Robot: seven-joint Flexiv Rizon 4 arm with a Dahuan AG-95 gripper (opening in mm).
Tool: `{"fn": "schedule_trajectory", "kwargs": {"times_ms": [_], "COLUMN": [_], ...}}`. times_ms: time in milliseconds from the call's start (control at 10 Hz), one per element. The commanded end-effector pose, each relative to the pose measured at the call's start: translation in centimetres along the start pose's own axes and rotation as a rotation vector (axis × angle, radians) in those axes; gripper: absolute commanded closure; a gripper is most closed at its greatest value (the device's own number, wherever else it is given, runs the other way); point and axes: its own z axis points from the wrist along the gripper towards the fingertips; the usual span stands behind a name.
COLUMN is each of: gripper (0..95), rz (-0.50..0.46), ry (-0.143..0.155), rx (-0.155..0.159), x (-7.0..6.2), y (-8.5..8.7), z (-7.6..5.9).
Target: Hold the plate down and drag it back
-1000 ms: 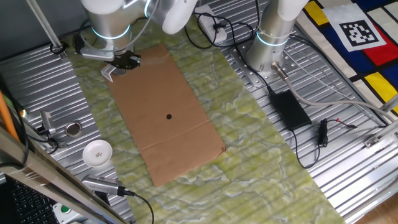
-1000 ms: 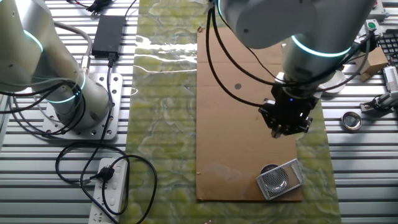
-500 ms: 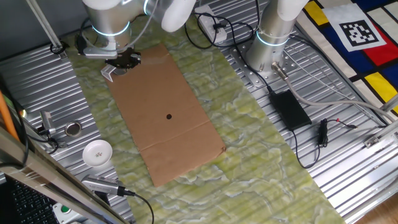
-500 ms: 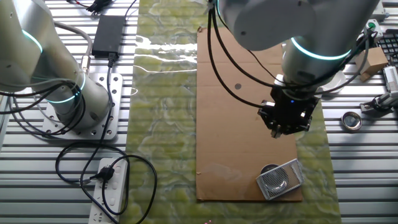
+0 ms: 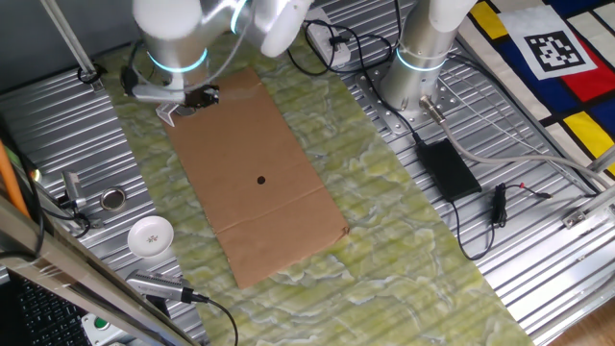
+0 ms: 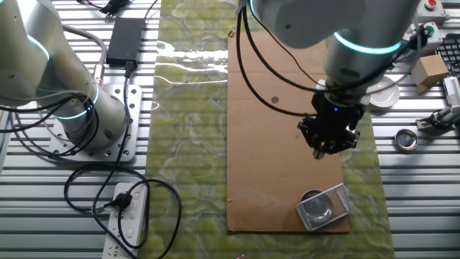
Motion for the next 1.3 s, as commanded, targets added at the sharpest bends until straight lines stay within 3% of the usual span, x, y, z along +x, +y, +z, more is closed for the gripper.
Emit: {"fn": "schedule_trajectory", "kwargs": {"times_ms": [100, 500, 1000, 1300], "gripper": [95.0, 95.0, 95.0, 95.0], "rz": [-0.146, -0.182, -0.207, -0.218], "ry": [0.032, 0.020, 0.013, 0.013], "rx": [0.019, 0.036, 0.067, 0.075], "x": [0.1, 1.0, 1.6, 1.6], "y": [-0.1, -1.2, -0.9, -0.9], "z": [0.0, 2.4, 5.8, 6.9]}}
